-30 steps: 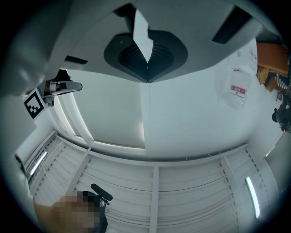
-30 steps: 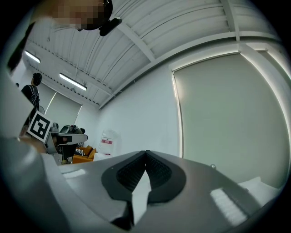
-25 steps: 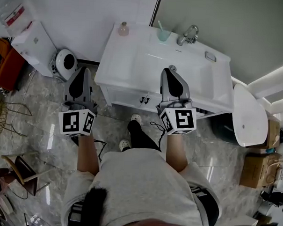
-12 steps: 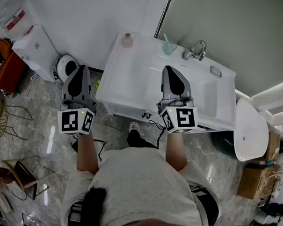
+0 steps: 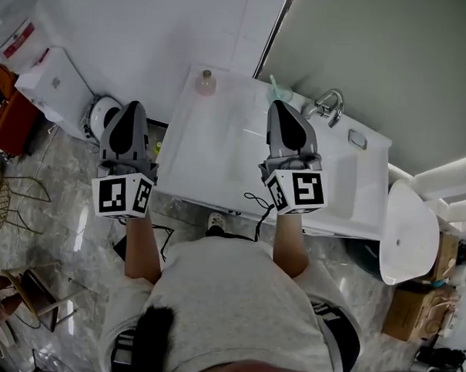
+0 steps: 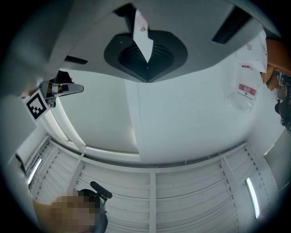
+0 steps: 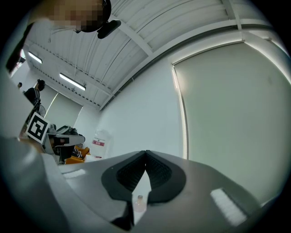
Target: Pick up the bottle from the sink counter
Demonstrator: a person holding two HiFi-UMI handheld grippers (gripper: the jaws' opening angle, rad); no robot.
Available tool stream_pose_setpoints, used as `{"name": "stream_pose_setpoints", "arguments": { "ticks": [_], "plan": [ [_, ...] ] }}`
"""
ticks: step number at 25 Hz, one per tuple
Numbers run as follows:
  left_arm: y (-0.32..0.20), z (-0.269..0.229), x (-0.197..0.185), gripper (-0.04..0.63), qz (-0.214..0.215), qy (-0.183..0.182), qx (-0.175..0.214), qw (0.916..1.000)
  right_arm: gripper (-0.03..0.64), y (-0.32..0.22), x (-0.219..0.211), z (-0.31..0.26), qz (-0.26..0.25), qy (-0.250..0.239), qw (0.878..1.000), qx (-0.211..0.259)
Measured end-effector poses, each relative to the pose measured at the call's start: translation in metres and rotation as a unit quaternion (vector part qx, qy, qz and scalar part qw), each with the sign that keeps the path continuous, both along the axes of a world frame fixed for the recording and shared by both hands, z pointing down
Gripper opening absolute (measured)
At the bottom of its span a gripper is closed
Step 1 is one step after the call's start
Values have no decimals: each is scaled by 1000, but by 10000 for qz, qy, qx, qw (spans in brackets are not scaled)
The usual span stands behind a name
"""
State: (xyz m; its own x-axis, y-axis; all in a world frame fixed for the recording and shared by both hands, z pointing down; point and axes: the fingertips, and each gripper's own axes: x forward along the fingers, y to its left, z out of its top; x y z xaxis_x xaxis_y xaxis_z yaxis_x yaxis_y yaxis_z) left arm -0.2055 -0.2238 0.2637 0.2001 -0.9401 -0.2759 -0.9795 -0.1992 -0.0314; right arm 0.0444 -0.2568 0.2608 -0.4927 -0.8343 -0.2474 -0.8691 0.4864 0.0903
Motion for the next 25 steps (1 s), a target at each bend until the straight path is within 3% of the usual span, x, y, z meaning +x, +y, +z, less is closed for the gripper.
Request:
{"name": "stream_pose_setpoints", "arguments": {
  "ticks": [13,25],
  "plan": [
    [-89,23,26,8,-59,153,-227,9996,11,-87,3,25,-385,-1,9991,-204],
    [-163,103,52,9,436,89,-1001,9940,11,-131,-19,76,-460,-13,9962,-739]
  ]
}}
